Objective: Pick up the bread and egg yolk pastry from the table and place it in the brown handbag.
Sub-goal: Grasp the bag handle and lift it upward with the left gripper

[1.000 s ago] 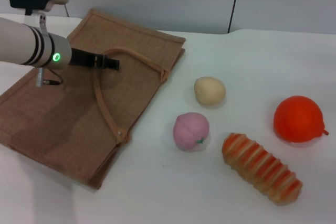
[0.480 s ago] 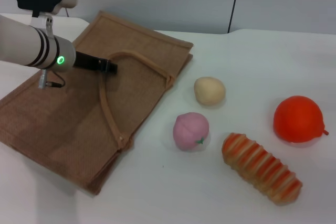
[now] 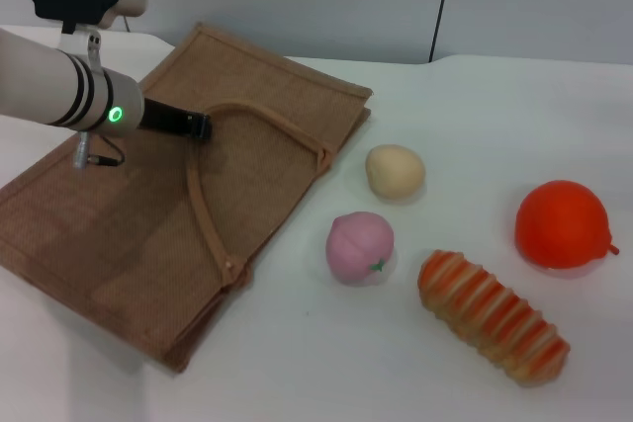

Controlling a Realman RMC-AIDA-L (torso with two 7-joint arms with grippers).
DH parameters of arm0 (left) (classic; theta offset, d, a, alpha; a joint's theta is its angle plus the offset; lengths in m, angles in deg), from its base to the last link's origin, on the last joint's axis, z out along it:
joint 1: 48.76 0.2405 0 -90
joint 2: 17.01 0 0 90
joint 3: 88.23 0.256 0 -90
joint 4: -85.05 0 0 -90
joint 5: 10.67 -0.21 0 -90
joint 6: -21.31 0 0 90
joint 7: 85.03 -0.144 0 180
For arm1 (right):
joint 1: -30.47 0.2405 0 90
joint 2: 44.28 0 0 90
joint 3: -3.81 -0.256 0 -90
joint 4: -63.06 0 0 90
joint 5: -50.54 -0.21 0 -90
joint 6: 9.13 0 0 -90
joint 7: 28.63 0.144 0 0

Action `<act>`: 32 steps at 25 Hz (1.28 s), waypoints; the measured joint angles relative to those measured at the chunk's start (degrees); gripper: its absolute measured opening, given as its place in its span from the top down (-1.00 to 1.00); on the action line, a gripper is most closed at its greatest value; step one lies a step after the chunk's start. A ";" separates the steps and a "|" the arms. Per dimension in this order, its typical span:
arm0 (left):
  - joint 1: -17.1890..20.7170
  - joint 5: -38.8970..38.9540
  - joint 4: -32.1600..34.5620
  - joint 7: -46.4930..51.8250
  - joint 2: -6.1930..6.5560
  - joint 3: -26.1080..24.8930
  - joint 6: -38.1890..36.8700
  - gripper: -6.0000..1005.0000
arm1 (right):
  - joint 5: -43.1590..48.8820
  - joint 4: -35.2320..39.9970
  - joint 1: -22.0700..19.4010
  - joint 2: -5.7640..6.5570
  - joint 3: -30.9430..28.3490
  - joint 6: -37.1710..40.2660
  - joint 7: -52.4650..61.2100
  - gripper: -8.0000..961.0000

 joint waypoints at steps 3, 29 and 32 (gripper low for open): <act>0.00 0.15 0.00 -0.18 0.00 0.00 -0.28 0.61 | 0.00 0.00 0.00 0.00 0.00 0.00 0.00 -0.79; 13.19 58.75 0.39 -40.76 0.86 -0.14 23.18 0.75 | 6.98 0.31 0.72 -0.09 0.71 0.67 3.62 -0.79; 15.12 63.97 0.11 -43.74 1.02 -0.18 26.89 0.75 | 11.44 0.75 1.43 -0.05 0.70 0.43 3.78 -0.79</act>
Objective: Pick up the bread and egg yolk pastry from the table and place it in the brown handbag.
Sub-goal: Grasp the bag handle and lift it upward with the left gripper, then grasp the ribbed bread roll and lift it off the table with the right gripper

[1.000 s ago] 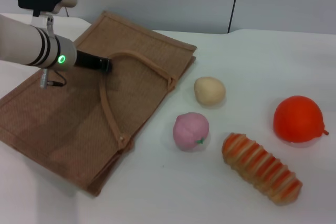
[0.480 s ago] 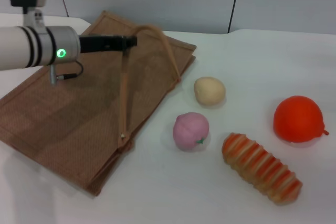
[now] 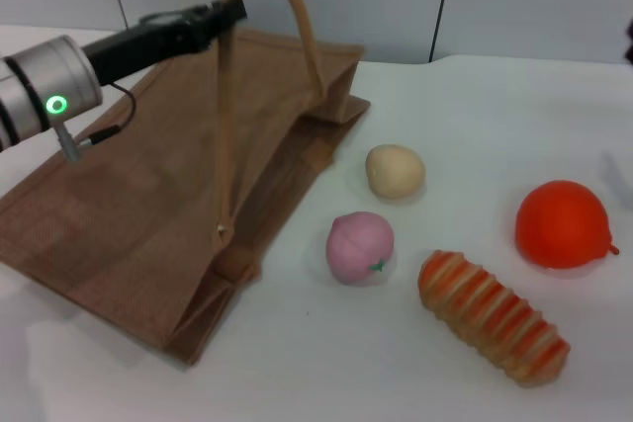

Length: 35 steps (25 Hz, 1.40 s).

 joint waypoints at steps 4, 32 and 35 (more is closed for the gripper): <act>2.47 5.96 -0.04 -3.49 -0.19 0.00 4.25 0.75 | 5.84 0.03 1.00 0.01 0.00 -0.06 0.00 -0.79; 4.57 12.67 -4.08 -10.49 -0.53 -1.58 10.62 0.75 | 37.40 -0.65 10.59 -0.40 0.00 -8.43 9.80 -0.79; 4.57 12.74 -4.08 -10.70 -0.51 -1.58 10.64 0.75 | 39.22 -0.69 11.43 -0.42 0.00 -9.08 10.82 -0.79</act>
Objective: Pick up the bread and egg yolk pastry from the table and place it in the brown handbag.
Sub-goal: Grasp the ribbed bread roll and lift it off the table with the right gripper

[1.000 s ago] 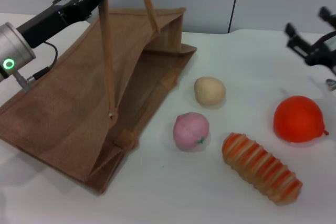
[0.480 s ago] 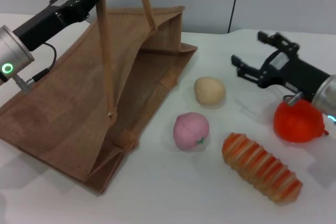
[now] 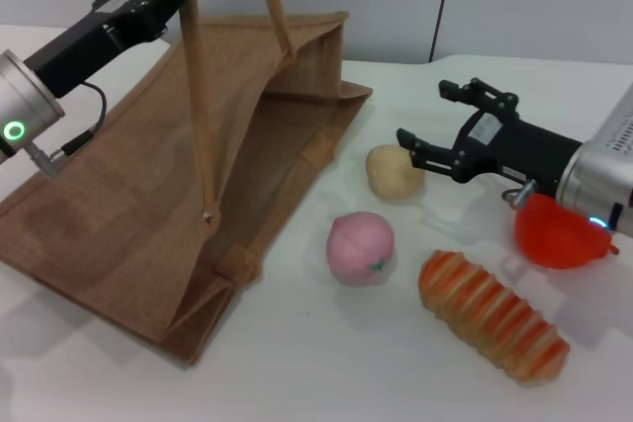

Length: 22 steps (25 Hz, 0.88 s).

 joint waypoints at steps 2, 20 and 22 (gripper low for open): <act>0.00 0.02 0.00 -0.01 0.01 0.00 0.01 0.75 | 1.08 -0.11 0.54 0.00 0.00 -0.40 0.47 -0.79; 0.05 0.02 -0.54 -0.26 0.14 0.01 -0.13 0.75 | 6.22 4.78 -1.28 0.52 0.41 4.19 9.37 -0.79; 0.08 0.02 -0.58 -0.27 0.17 0.01 -0.21 0.75 | 8.30 8.29 -2.86 0.55 1.09 7.95 13.26 -0.79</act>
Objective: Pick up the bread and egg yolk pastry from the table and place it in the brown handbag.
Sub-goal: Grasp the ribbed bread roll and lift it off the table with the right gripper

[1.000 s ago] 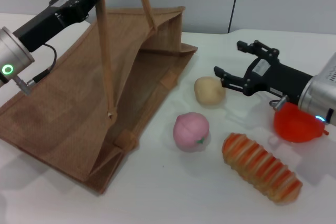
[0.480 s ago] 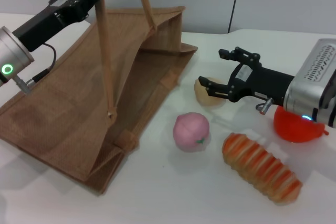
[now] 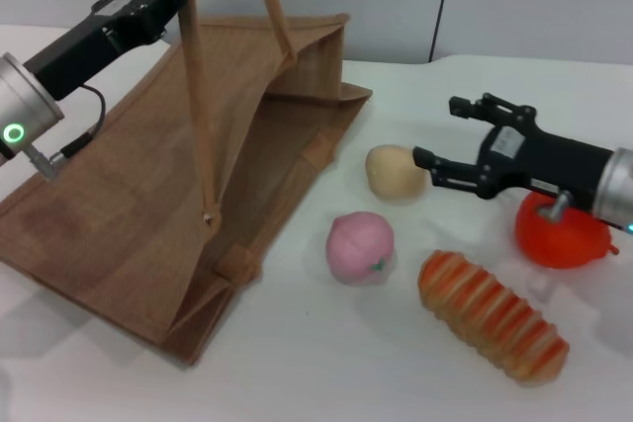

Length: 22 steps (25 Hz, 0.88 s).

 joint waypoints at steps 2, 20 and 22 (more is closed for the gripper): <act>0.04 0.00 0.00 -0.01 0.01 -0.01 -0.04 0.75 | 2.73 3.06 -1.05 0.01 0.46 4.36 3.40 -0.79; 1.33 -0.03 0.36 0.21 0.45 -3.13 0.14 0.75 | 22.57 15.74 -1.94 -0.43 3.30 16.72 28.76 -0.76; 1.44 0.02 0.46 0.44 0.57 -3.52 0.16 0.75 | 22.67 17.47 -2.83 -0.54 3.54 18.34 30.18 -0.76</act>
